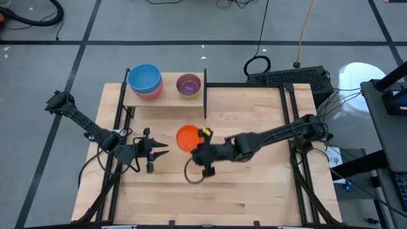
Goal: Place and stack bowls onto a shelf
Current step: Stack the orange bowl into the purple bowl on the shelf
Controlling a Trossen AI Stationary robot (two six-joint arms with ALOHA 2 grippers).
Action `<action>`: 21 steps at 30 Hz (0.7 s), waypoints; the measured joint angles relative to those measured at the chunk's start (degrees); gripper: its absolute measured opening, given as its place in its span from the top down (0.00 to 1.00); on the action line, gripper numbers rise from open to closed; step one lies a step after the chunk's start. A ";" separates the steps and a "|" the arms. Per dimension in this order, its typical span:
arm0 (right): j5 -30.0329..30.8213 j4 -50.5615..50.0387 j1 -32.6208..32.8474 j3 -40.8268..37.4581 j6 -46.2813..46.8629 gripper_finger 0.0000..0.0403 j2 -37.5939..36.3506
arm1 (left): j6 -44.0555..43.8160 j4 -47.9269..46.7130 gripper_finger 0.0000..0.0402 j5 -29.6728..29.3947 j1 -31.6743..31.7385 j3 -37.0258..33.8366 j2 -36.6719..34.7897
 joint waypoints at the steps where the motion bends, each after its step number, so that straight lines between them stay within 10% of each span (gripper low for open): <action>1: 0.48 -0.10 -0.80 0.00 -0.81 1.00 -0.49 | -0.43 0.16 0.71 0.00 -0.02 0.02 0.02; 21: -5.50 3.46 -20.48 3.38 -11.71 1.00 -2.94 | -5.42 0.36 0.71 0.06 -2.38 0.00 1.47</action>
